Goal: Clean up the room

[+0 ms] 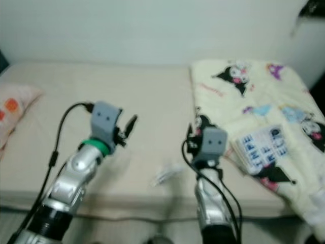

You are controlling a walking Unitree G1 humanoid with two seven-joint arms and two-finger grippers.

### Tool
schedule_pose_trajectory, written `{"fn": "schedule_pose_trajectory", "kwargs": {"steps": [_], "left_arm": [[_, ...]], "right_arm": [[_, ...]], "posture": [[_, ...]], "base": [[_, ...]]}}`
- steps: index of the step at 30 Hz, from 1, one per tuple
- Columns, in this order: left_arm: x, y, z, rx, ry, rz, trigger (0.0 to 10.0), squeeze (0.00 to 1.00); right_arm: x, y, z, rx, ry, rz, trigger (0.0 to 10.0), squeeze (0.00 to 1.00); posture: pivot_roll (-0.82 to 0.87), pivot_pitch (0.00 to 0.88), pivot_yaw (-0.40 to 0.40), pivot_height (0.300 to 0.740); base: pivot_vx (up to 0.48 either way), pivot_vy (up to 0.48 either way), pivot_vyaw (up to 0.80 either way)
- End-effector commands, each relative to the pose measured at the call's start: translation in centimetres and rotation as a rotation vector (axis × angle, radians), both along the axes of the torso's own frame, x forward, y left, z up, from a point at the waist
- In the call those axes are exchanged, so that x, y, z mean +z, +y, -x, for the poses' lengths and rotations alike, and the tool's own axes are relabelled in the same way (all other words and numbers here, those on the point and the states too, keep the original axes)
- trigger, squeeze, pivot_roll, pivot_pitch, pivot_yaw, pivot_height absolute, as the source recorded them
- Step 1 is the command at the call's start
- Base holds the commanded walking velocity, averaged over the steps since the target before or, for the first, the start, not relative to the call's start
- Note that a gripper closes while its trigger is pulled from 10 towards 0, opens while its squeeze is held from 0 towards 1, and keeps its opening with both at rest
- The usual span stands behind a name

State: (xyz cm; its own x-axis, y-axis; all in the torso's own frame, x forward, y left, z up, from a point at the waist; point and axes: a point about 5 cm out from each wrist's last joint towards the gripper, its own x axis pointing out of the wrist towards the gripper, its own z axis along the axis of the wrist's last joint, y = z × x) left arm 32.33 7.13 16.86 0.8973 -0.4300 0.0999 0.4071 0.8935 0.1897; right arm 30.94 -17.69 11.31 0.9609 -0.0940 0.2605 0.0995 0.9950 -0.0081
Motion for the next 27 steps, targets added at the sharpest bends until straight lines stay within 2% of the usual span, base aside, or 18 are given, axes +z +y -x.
{"fn": "schedule_pose_trajectory", "kwargs": {"steps": [1, 4, 6, 17, 27], "left_arm": [[-1.12, 0.59, -0.05, 0.024, 0.056, -0.014, 10.0, 0.00], [-0.99, 0.53, -0.10, 0.023, 0.039, -0.027, 10.0, 0.00], [-0.89, 0.52, -0.13, 0.026, 0.019, -0.056, 10.0, 0.00], [-0.86, 0.47, -0.12, 0.027, 0.020, -0.045, 10.0, 0.00], [-0.46, 0.36, -0.12, 0.021, -0.018, -0.047, 10.0, 0.00]], "right_arm": [[-0.47, 0.51, 0.15, 0.009, 0.015, -0.012, 10.0, 0.00], [-0.49, 0.53, 0.17, 0.009, 0.015, -0.012, 10.0, 0.00], [-0.53, 0.55, 0.23, 0.008, 0.015, -0.012, 10.0, 0.00], [-0.60, 0.60, 0.31, 0.007, 0.014, -0.015, 10.0, 0.00], [-0.63, 0.64, 0.33, 0.006, 0.013, -0.016, 10.0, 0.00]], "posture": [[-0.10, 0.029, 0.032, 0.721], [-0.10, 0.030, 0.033, 0.721], [-0.11, 0.031, 0.035, 0.721], [-0.11, 0.034, 0.038, 0.721], [-0.11, 0.034, 0.041, 0.721]], "base": [[0.000, 0.480, 0.00], [0.000, 0.480, 0.00], [0.000, 0.000, 0.00], [0.000, 0.000, 0.00], [0.000, -0.057, 0.00]]}}
